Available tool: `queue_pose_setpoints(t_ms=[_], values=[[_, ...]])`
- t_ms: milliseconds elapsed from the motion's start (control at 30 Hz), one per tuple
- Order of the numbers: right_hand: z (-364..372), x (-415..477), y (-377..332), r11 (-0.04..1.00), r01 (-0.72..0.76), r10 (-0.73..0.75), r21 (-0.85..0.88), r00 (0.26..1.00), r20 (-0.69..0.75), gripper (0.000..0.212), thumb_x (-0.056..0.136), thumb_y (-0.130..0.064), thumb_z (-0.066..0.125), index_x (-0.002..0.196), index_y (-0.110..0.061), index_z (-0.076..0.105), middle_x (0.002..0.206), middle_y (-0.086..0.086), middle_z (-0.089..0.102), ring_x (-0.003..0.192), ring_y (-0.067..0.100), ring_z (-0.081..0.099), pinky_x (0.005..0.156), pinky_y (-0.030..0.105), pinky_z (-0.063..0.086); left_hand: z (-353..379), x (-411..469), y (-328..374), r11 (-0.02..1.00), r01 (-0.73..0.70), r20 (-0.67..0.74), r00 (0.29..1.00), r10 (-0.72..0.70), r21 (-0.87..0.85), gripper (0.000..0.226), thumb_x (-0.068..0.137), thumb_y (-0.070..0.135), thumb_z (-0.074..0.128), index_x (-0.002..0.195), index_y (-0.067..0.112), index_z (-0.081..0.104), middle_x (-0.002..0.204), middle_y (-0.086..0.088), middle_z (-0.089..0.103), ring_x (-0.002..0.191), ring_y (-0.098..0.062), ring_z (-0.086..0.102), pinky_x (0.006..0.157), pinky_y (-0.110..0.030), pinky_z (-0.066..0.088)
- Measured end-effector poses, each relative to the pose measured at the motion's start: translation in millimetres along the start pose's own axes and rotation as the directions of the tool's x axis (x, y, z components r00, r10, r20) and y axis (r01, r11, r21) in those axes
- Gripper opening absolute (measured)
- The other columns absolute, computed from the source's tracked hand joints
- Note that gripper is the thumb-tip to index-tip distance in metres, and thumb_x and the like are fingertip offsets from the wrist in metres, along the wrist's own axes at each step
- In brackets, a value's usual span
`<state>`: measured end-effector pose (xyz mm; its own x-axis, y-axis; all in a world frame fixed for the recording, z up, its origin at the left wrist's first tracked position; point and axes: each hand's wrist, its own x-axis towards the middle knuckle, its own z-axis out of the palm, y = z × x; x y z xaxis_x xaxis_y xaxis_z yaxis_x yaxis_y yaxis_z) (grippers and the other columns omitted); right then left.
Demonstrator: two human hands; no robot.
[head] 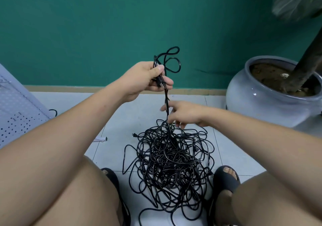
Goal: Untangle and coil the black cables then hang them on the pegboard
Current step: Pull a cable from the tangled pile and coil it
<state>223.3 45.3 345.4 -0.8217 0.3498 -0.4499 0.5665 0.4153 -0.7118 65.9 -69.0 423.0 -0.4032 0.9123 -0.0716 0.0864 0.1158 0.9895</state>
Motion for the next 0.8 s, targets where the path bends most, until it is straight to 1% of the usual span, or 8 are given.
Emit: queue_pose_setpoints(t_ms=[100, 167, 233, 333, 467, 600, 700, 800], values=[[26, 2, 3, 0.998, 0.051, -0.052, -0.021, 0.998, -0.022, 0.012, 0.106, -0.029, 0.066, 0.114, -0.02, 0.069, 0.082, 0.005, 0.062, 0.053, 0.007, 0.058, 0.049, 0.021, 0.047, -2, 2, 4, 1.0, -0.019, 0.007, 1.0, 0.019, -0.024, 0.021, 0.117, 0.026, 0.043, 0.1, 0.015, 0.051, 0.106, -0.017, 0.081, 0.103, -0.031, 0.08, 0.078, -0.028, 0.063], [40, 0, 6, 0.998, 0.038, -0.04, -0.045, 0.997, -0.061, 0.022, 0.112, -0.03, 0.057, 0.104, -0.013, 0.069, 0.074, 0.003, 0.061, 0.047, 0.007, 0.056, 0.042, 0.017, 0.041, -5, 4, 3, 0.999, -0.022, -0.009, 1.0, 0.022, -0.039, 0.021, 0.116, 0.027, 0.045, 0.101, 0.015, 0.052, 0.106, -0.016, 0.081, 0.105, -0.031, 0.079, 0.078, -0.028, 0.062], [49, 0, 8, 0.997, 0.056, -0.063, -0.06, 0.993, -0.105, 0.028, 0.113, -0.027, 0.051, 0.097, -0.013, 0.068, 0.077, 0.006, 0.066, 0.055, 0.015, 0.06, 0.044, 0.019, 0.043, -8, 5, 0, 0.999, -0.021, -0.039, 0.999, 0.02, -0.028, 0.022, 0.116, 0.03, 0.048, 0.105, 0.012, 0.056, 0.105, -0.012, 0.082, 0.107, -0.031, 0.079, 0.083, -0.031, 0.063], [39, 1, 0, 0.985, 0.12, -0.148, -0.122, 0.956, -0.254, 0.03, 0.113, -0.028, 0.049, 0.092, -0.018, 0.068, 0.078, 0.006, 0.072, 0.061, 0.019, 0.063, 0.055, 0.028, 0.046, -8, 6, -10, 0.995, 0.011, -0.043, 0.999, -0.007, 0.098, 0.037, 0.112, 0.043, 0.051, 0.111, 0.009, 0.064, 0.107, -0.006, 0.082, 0.103, -0.021, 0.079, 0.1, -0.042, 0.061], [9, -5, -19, 0.968, 0.174, -0.236, -0.18, 0.876, -0.42, 0.029, 0.112, -0.026, 0.047, 0.097, -0.015, 0.07, 0.076, 0.001, 0.074, 0.063, 0.012, 0.064, 0.063, 0.033, 0.047, -1, 1, -29, 0.955, 0.104, 0.147, 0.978, -0.149, 0.279, 0.055, 0.103, 0.064, 0.056, 0.125, 0.015, 0.067, 0.122, -0.001, 0.078, 0.115, -0.014, 0.075, 0.111, -0.05, 0.054], [-13, -15, -27, 0.957, 0.188, -0.276, -0.223, 0.827, -0.489, 0.026, 0.109, -0.023, 0.05, 0.093, -0.013, 0.068, 0.08, -0.001, 0.071, 0.075, 0.017, 0.064, 0.067, 0.033, 0.04, 9, -5, -43, 0.917, 0.15, 0.304, 0.913, -0.272, 0.37, 0.063, 0.092, 0.075, 0.058, 0.14, 0.035, 0.062, 0.14, 0.009, 0.069, 0.127, -0.01, 0.067, 0.111, -0.042, 0.053], [-25, -25, -34, 0.946, 0.239, -0.32, -0.217, 0.787, -0.528, 0.028, 0.109, -0.029, 0.052, 0.089, -0.019, 0.068, 0.073, -0.004, 0.071, 0.064, 0.006, 0.061, 0.068, 0.033, 0.045, 10, -6, -51, 0.91, 0.141, 0.344, 0.894, -0.286, 0.391, 0.055, 0.094, 0.061, 0.071, 0.139, 0.031, 0.062, 0.14, 0.012, 0.068, 0.13, -0.006, 0.064, 0.111, -0.04, 0.052], [-37, -35, -42, 0.934, 0.319, -0.351, -0.16, 0.739, -0.574, 0.028, 0.11, -0.029, 0.052, 0.092, -0.017, 0.069, 0.071, -0.004, 0.072, 0.057, 0.006, 0.063, 0.065, 0.027, 0.051, 11, -3, -63, 0.897, 0.124, 0.342, 0.895, -0.285, 0.425, 0.04, 0.098, 0.041, 0.077, 0.134, 0.029, 0.065, 0.13, 0.01, 0.074, 0.127, -0.007, 0.064, 0.111, -0.04, 0.052]])
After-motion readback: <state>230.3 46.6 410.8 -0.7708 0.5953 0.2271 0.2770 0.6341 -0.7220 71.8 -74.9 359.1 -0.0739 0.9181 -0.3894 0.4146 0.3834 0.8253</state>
